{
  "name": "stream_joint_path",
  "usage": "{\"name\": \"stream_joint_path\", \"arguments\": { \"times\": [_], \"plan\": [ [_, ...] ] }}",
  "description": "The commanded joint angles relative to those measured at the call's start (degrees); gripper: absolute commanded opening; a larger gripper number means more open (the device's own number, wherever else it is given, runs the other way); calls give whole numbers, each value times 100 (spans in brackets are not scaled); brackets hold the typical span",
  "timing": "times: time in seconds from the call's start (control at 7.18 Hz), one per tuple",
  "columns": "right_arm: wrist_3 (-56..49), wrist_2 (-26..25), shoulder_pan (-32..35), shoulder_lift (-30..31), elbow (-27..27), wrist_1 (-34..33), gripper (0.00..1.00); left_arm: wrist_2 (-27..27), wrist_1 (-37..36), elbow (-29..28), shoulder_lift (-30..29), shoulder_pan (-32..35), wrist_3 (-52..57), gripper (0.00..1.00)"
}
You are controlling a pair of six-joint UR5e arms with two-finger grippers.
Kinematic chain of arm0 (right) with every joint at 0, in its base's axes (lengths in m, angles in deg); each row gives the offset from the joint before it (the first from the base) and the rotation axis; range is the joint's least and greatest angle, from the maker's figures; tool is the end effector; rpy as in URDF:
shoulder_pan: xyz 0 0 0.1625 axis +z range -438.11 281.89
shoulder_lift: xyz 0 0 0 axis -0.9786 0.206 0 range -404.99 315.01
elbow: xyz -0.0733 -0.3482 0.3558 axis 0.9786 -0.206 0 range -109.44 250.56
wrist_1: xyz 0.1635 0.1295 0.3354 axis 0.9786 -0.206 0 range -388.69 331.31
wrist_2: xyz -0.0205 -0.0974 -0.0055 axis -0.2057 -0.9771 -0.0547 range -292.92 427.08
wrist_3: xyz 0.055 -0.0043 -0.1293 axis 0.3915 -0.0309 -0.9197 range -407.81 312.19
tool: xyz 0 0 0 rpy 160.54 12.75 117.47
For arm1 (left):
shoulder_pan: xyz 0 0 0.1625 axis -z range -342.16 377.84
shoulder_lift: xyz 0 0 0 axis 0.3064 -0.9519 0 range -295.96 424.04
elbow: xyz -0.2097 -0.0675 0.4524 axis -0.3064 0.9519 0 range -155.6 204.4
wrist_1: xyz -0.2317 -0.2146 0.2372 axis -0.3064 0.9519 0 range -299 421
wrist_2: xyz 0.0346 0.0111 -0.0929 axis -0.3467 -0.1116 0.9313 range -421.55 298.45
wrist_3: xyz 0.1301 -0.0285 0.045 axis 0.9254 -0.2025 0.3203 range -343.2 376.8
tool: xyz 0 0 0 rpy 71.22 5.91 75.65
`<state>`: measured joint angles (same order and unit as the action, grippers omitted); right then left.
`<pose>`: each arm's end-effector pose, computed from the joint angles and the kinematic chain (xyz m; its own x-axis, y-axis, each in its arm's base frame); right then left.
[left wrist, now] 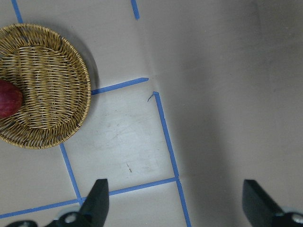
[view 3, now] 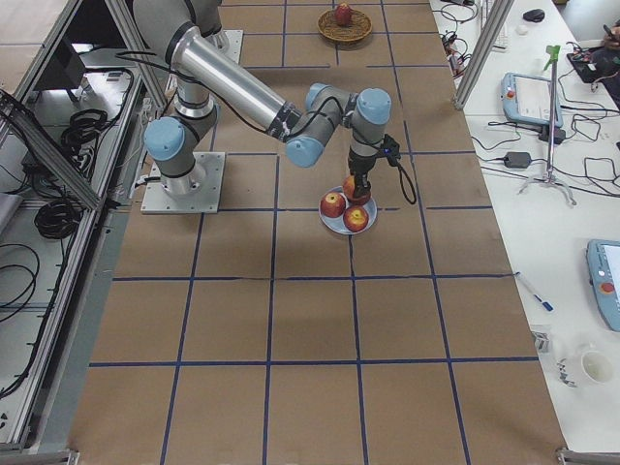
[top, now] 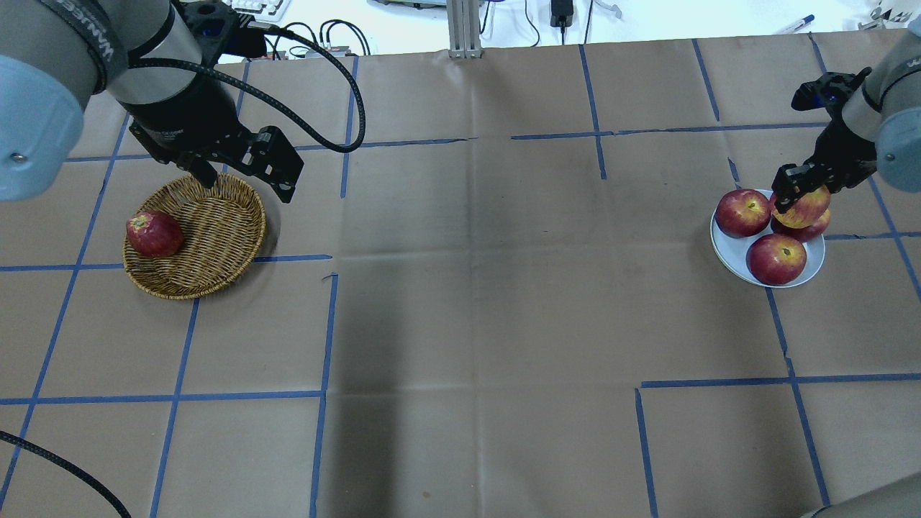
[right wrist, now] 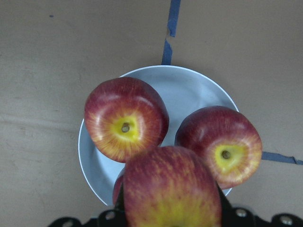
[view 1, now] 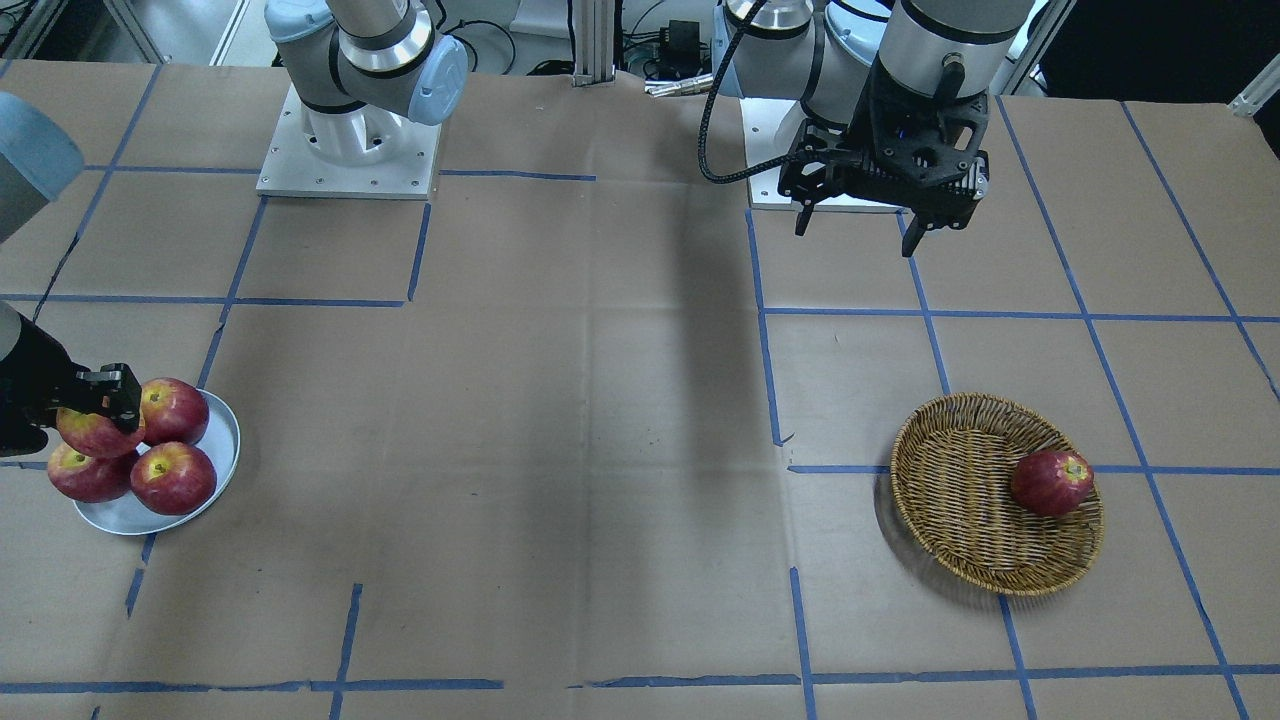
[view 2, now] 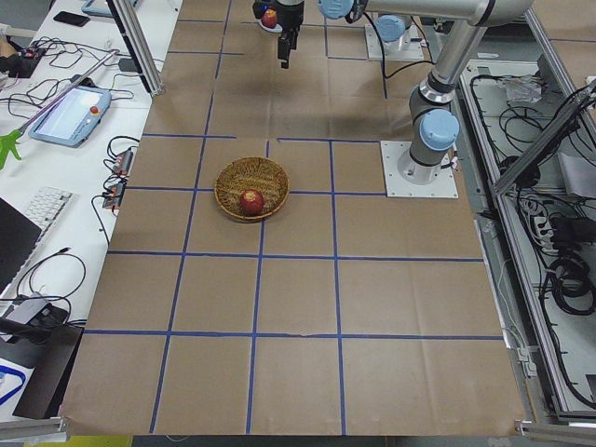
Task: Transfer apple from basket to plate
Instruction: 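Lift the apple with the right gripper and carry it over the white plate, then lower the apple onto the plate and open the right gripper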
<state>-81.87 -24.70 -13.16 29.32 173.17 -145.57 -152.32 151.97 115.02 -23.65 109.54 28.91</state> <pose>-0.1201 -0.5615 0.3278 -0.9875 -0.1572 0.0118 -0.1567 0.9869 0.0379 -0.1448 -0.4488 0.5369 -0.9710 0.2386 -0.0157 0.2388 0.9710 -0.0095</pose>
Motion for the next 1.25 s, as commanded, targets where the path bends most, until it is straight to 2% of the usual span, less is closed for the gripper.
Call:
{"name": "stream_joint_path", "arguments": {
  "times": [0.0, 0.28, 0.42, 0.56, 0.84, 0.98, 1.11],
  "plan": [
    [-5, -15, -9, -101, 85, -19, 58, -3, 9, 0, 15, -2, -16, 99],
    [-5, -7, -9, -128, 58, -237, 59, -11, 0, 0, 24, 6, -16, 99],
    [-5, -24, -9, -154, 67, -256, 72, -3, 0, -9, 24, 6, -16, 98],
    [4, -42, -17, -154, 58, -248, 100, -3, -17, -9, 24, 6, -16, 98],
    [56, -42, -9, -23, -3, -177, 100, -11, -53, -9, 24, 6, -16, 98],
    [92, -24, 52, 178, -212, 136, 100, -11, -53, -9, 24, 6, -16, 98],
    [214, 37, 105, 371, -675, 948, 100, -20, -53, -9, 24, 6, -16, 97]
  ]
}}
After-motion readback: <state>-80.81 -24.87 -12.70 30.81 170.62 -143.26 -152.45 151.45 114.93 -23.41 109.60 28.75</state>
